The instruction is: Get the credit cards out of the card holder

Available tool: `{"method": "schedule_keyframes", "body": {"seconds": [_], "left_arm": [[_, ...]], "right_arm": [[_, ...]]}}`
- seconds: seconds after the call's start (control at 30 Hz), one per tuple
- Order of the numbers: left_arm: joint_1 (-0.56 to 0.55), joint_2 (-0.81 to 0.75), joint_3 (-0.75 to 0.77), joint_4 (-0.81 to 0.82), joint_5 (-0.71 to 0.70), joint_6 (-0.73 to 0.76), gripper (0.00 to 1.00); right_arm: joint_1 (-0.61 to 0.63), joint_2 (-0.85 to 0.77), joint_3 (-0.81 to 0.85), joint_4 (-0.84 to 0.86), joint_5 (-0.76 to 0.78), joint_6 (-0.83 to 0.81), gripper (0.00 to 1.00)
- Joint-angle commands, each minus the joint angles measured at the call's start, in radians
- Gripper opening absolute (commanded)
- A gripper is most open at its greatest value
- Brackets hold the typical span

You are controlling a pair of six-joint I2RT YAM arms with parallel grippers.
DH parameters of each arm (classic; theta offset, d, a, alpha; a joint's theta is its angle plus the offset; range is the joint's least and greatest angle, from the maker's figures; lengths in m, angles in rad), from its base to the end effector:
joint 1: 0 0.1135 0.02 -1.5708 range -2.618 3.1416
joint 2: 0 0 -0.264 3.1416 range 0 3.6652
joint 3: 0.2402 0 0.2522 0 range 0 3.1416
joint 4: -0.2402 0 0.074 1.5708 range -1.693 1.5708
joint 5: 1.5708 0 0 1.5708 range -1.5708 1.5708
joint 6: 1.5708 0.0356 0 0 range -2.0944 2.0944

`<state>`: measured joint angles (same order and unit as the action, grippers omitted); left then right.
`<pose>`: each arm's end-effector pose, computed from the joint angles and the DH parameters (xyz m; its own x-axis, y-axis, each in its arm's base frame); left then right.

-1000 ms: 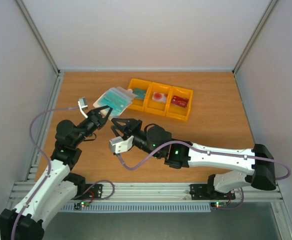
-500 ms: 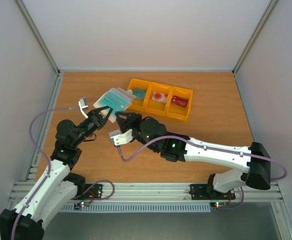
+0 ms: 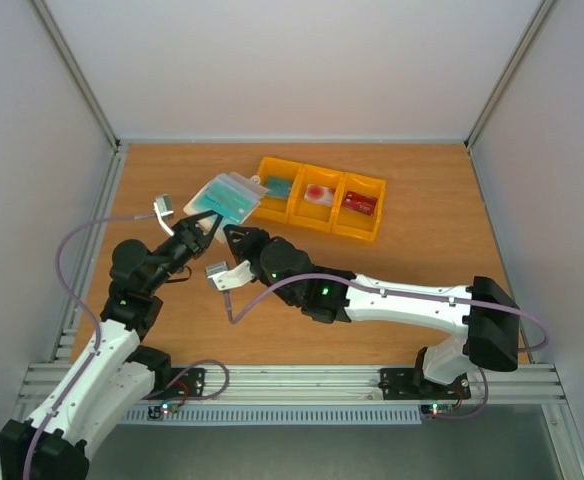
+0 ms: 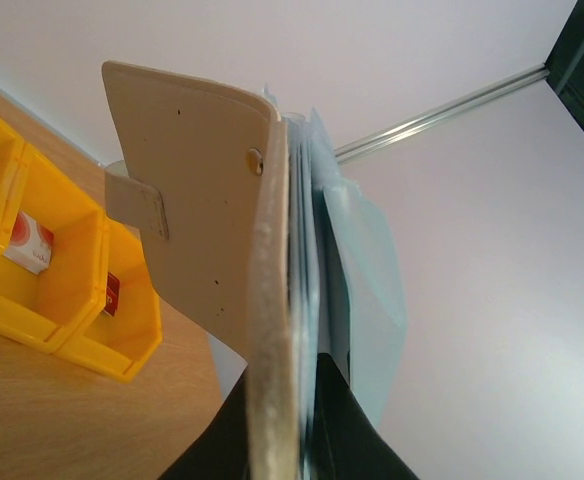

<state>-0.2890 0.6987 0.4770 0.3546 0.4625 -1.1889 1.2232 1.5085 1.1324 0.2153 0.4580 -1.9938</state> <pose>0.1632 -0.0651 0.3020 -0.5827 -0.6931 -0.4243 0.3709 0.2377 -0.8977 0.1368 0.3312 0.3259 0.6558 -0.5910 0.4698 0.2354 -0.4311 -0.8710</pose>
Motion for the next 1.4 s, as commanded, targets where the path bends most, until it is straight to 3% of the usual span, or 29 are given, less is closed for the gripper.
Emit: {"method": "schedule_keyframes", "body": {"seconds": [0.0,0.27,0.5,0.7,1.37], "left_arm": [[-0.001,-0.022,0.026,0.066,0.012,0.017,0.00],[-0.001,-0.018,0.033,0.068,0.007,0.027,0.00],[-0.001,-0.031,0.035,0.048,0.008,0.025,0.00],[-0.002,-0.036,0.031,0.031,0.006,0.019,0.00],[-0.001,-0.031,0.024,0.033,0.010,0.014,0.00]], "right_arm": [[-0.002,-0.015,0.021,0.075,0.053,-0.057,0.23],[0.054,-0.120,-0.029,-0.054,-0.075,-0.008,0.26],[0.029,-0.156,0.011,-0.106,-0.179,0.175,0.34],[-0.001,-0.106,0.029,-0.091,-0.159,0.163,0.27],[-0.057,-0.006,0.069,-0.015,0.012,0.039,0.19]]}}
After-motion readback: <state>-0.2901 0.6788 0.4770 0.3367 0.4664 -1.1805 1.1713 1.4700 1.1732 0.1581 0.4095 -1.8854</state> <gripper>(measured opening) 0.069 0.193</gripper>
